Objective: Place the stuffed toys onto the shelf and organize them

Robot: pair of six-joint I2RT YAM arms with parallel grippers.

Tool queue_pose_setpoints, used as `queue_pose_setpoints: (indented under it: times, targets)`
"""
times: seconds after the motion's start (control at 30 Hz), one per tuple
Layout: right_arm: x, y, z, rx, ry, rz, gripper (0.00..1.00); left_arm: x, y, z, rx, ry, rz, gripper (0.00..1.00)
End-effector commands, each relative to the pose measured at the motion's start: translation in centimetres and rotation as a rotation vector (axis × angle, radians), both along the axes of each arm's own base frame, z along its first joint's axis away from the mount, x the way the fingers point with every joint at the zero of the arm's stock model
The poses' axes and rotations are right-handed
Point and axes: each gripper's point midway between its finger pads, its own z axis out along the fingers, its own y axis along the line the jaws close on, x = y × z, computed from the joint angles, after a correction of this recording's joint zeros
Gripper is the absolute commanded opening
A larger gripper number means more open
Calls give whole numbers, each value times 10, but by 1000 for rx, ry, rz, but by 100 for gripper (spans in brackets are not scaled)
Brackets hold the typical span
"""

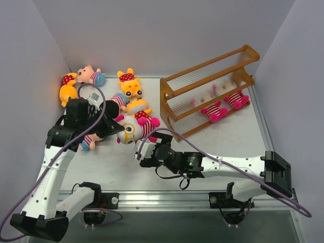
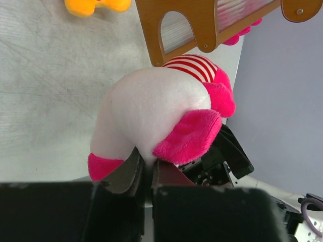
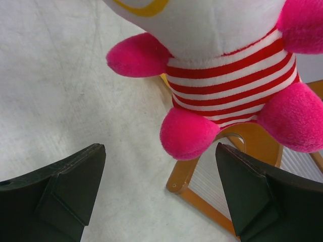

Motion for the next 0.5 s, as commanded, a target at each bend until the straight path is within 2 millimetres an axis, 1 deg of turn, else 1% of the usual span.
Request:
queue_pose_setpoints:
  times: [0.0,0.03,0.1,0.13,0.23,0.3,0.4,0.43,0.47]
  targets:
    - [22,-5,18,35,-132,-114,94,-1,-7,31,-75,-62,-11,3]
    - [24,-5,14,21,-138,-126,94,-2,-8,31,-81,-62,-17,3]
    - [28,-5,15,33,-155,-156,93,-2,-9,32,-89,-62,-22,3]
    - [30,-8,11,21,-166,-175,92,-3,-10,33,-93,-60,-26,3]
    - [33,-8,9,39,-180,-194,87,-4,-10,34,-96,-62,-32,3]
    - [34,-8,9,44,-187,-203,80,-6,-11,33,-99,-58,-40,3]
    - [37,-9,5,29,-198,-220,65,-7,-12,32,-99,-50,-49,3]
    - [37,-9,6,33,-198,-221,53,-8,-12,32,-97,-50,-50,3]
    - [36,-9,5,36,-191,-210,46,-8,-12,31,-95,-50,-52,3]
